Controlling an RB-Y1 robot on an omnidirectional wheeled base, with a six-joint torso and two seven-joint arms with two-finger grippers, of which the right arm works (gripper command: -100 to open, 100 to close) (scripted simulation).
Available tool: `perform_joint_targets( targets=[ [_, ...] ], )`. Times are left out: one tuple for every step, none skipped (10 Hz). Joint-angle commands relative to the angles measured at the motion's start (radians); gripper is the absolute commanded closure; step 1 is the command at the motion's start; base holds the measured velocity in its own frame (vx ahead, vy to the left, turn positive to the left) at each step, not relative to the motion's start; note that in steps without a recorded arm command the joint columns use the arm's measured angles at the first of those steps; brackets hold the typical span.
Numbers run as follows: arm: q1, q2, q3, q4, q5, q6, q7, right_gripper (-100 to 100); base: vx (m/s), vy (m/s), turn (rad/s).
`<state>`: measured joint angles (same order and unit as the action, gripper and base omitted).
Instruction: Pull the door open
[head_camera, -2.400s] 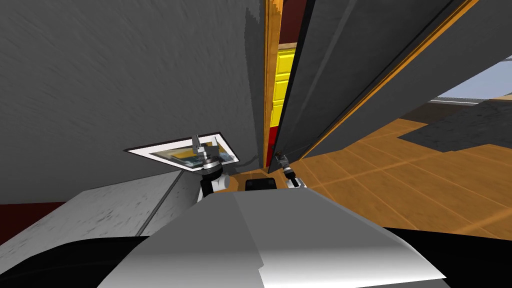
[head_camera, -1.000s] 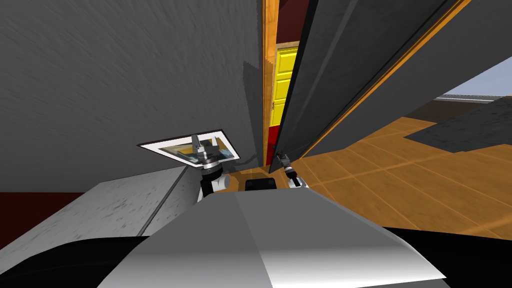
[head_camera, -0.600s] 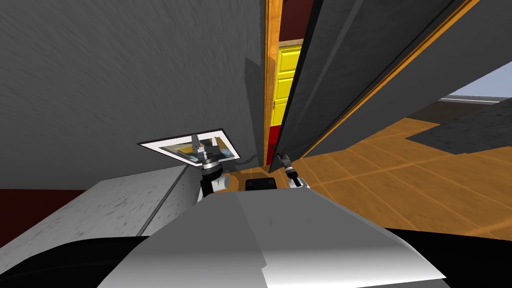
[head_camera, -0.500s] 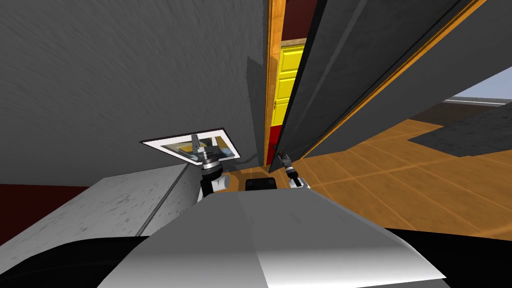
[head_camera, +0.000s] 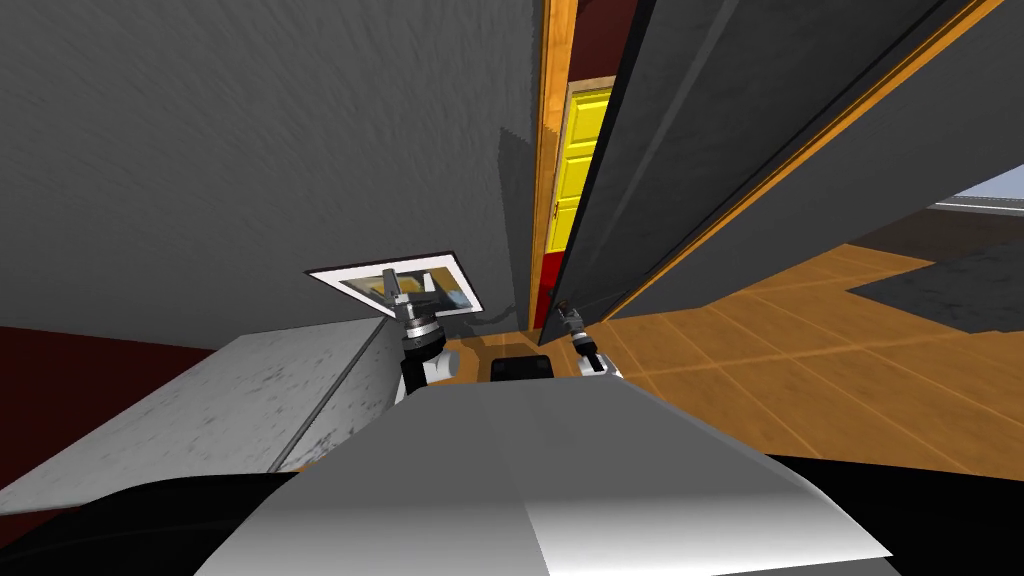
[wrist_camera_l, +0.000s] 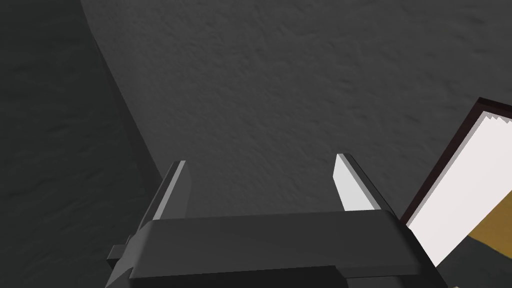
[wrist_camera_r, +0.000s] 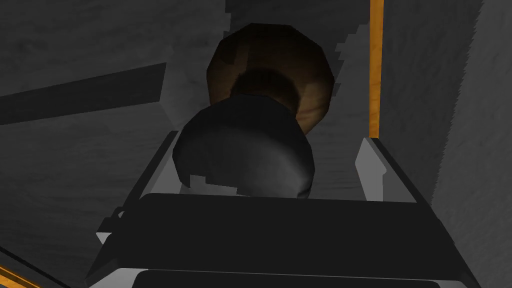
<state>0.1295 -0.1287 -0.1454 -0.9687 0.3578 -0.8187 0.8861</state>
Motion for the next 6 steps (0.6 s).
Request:
perform_joint_targets(
  targets=[
    [0.004,0.011,0.023,0.003,-0.014,-0.005,-0.05,100,-0.063,-0.031,0.079],
    [0.004,0.011,0.023,0.003,-0.014,-0.005,-0.057,100,-0.048,-0.015,0.056],
    [0.002,0.008,0.027,0.006,-0.028,-0.005,-0.093,100,-0.047,-0.022,0.095],
    [0.0,0.006,0.031,0.009,-0.042,-0.005,-0.118,100,-0.06,-0.041,0.158],
    [0.0,0.006,0.031,0.009,-0.042,-0.005,-0.129,100,-0.042,-0.033,0.061],
    [-0.002,0.003,0.035,0.012,-0.055,-0.006,-0.165,100,-0.04,-0.023,0.075]
  ],
)
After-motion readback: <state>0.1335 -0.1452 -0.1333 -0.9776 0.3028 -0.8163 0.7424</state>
